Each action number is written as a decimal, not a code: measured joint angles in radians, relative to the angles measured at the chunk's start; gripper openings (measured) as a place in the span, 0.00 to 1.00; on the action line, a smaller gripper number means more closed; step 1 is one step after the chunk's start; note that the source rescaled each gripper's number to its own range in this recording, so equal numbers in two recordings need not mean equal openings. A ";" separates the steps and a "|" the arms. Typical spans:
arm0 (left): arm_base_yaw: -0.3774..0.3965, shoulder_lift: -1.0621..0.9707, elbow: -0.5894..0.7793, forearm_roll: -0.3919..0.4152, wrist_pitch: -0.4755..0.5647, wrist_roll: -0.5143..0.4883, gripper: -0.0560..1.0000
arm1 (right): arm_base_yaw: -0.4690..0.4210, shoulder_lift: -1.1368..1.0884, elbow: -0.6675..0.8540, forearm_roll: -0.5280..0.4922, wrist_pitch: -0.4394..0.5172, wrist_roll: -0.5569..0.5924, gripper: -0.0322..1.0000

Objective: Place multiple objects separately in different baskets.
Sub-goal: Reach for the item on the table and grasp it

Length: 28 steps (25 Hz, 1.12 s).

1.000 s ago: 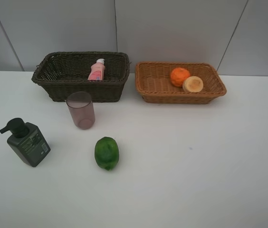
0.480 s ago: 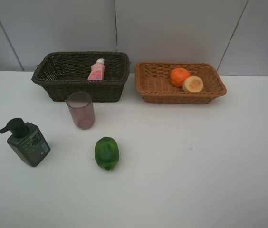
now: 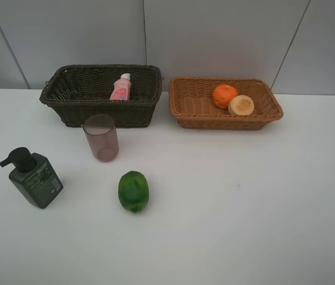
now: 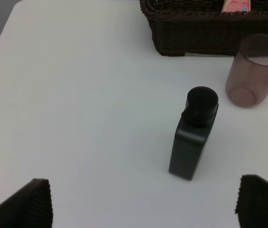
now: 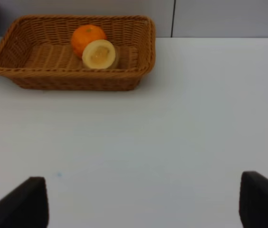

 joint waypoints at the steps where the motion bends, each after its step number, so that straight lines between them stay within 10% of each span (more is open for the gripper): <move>1: 0.000 0.000 0.000 0.000 0.000 0.000 1.00 | 0.000 0.000 0.000 0.000 0.000 0.004 0.72; 28: 0.000 0.000 0.000 0.000 0.000 0.000 1.00 | 0.000 0.000 0.001 0.000 0.000 0.009 0.72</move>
